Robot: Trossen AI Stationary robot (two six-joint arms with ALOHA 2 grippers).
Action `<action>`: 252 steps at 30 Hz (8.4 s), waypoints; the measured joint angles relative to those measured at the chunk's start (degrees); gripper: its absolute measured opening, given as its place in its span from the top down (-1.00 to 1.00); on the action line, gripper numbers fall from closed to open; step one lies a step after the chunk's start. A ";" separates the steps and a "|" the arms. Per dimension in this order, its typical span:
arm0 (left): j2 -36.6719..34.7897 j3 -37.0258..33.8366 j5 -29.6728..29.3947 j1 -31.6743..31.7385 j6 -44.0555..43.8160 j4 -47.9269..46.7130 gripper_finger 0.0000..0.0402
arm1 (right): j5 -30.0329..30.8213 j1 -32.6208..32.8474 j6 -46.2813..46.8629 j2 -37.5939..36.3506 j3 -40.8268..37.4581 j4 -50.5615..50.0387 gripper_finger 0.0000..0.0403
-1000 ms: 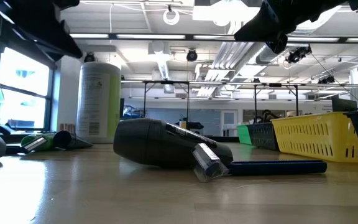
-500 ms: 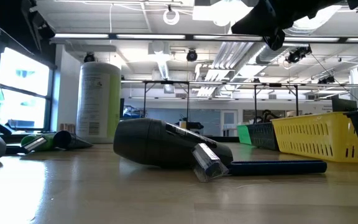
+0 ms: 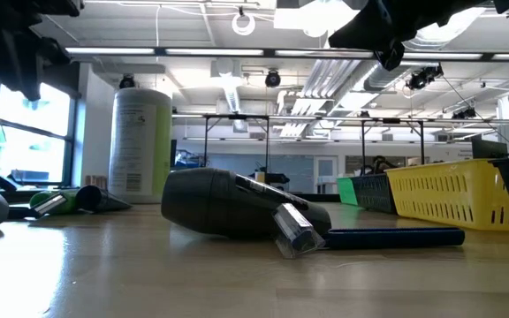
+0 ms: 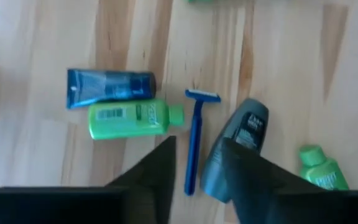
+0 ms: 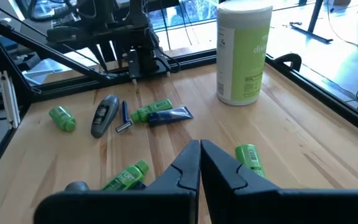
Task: Pick & Place Travel size toiletries
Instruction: Put the gray deodorant into the bottom black basket
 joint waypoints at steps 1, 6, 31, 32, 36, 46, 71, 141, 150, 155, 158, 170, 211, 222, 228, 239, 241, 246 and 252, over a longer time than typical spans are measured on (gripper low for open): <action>0.45 0.00 0.75 0.00 -0.02 -0.06 0.26 | 0.00 0.00 0.00 0.00 0.00 -0.01 0.98; 3.05 -0.02 2.43 0.00 -0.18 -0.07 -0.18 | 0.00 0.00 0.00 0.02 0.00 -0.05 0.98; 21.58 -0.09 13.33 -0.02 3.56 5.02 -0.68 | -0.02 0.00 0.13 0.56 0.00 -0.39 0.98; 22.30 -0.09 13.33 -0.02 3.54 4.91 -0.68 | -0.02 0.00 0.26 0.60 0.00 -0.37 0.98; 24.72 -0.09 14.79 -0.02 3.30 4.99 -0.68 | -0.04 0.00 0.55 1.60 0.00 -0.77 0.98; 28.94 -0.13 16.01 -2.68 3.04 5.47 -0.68 | 0.00 0.00 0.65 2.98 0.04 0.41 0.98; 29.90 -0.13 11.63 -3.74 2.97 6.09 -0.31 | 0.00 0.00 0.42 3.04 0.00 1.31 0.98; 28.43 39.78 -0.06 31.93 35.84 20.59 -0.02 | -14.37 -2.23 -13.00 -22.27 -0.04 -16.50 0.98; 30.35 39.67 5.18 32.63 37.64 34.65 -0.02 | -10.42 -2.23 -13.09 -22.65 -0.04 -14.52 0.97; 31.37 39.69 8.18 32.65 37.70 38.34 -0.02 | -7.96 -2.23 -16.37 -18.93 -0.04 -8.41 0.78; 31.47 39.67 8.20 32.65 38.05 38.05 -0.02 | -7.76 -2.23 -18.60 -16.59 -0.04 -3.04 0.54; 31.47 39.67 11.40 32.65 38.05 38.30 -0.02 | -1.65 -2.25 -22.40 -2.07 -0.02 20.95 -0.53; 35.65 39.63 15.79 31.87 37.59 40.79 -0.02 | -15.26 -7.50 -21.03 7.23 0.00 36.71 -0.79; 35.65 39.63 15.36 31.87 37.59 40.67 -0.02 | -14.97 -7.50 -21.94 7.23 0.00 36.94 -0.35; 35.65 39.63 15.35 31.85 37.59 40.69 -0.03 | -14.79 -7.52 -22.53 7.23 0.00 36.92 -0.10; 35.65 39.63 15.18 31.85 37.59 41.04 -0.16 | -14.91 -7.52 -23.58 7.23 0.00 36.94 -0.13; 35.62 39.63 15.17 31.85 37.77 41.14 -0.16 | -14.95 -7.50 -23.58 7.23 0.00 36.94 -0.15; 35.60 39.63 15.17 31.89 38.11 41.15 -0.17 | -14.95 -7.50 -23.60 7.21 0.00 36.94 0.00; 35.59 39.63 15.17 31.91 38.20 41.52 -0.17 | -14.95 -7.50 -23.61 7.19 0.00 36.96 0.02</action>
